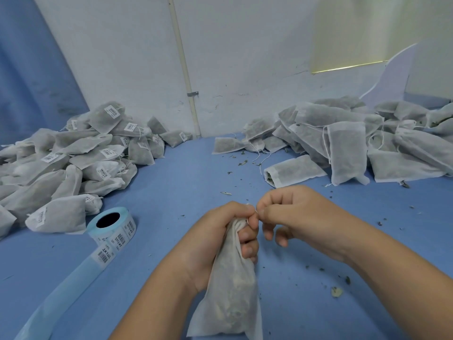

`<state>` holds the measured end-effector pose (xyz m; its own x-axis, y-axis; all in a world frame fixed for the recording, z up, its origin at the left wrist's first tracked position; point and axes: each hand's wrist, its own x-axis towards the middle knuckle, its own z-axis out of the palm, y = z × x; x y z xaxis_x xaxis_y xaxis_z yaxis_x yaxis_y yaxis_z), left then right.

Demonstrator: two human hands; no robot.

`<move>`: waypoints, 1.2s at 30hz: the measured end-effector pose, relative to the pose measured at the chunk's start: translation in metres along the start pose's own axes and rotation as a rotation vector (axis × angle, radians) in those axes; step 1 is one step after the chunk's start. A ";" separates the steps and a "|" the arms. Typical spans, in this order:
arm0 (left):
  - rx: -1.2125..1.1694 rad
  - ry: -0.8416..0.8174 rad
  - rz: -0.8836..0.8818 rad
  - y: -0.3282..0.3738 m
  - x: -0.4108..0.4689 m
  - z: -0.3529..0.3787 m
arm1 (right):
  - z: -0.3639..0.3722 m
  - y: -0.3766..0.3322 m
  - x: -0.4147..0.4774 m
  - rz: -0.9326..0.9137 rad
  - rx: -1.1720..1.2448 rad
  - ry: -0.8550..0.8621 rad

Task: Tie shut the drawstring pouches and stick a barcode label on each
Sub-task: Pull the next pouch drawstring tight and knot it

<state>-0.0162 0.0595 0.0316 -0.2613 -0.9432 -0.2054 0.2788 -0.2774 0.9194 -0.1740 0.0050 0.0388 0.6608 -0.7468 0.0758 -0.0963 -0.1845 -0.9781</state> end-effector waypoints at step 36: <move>0.217 0.280 0.073 0.001 0.001 -0.011 | -0.002 0.008 0.003 -0.073 0.029 0.168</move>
<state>-0.0066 0.0564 0.0286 0.0241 -0.9810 -0.1925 0.0773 -0.1901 0.9787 -0.1747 0.0002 0.0314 0.5310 -0.8289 0.1760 -0.0292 -0.2255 -0.9738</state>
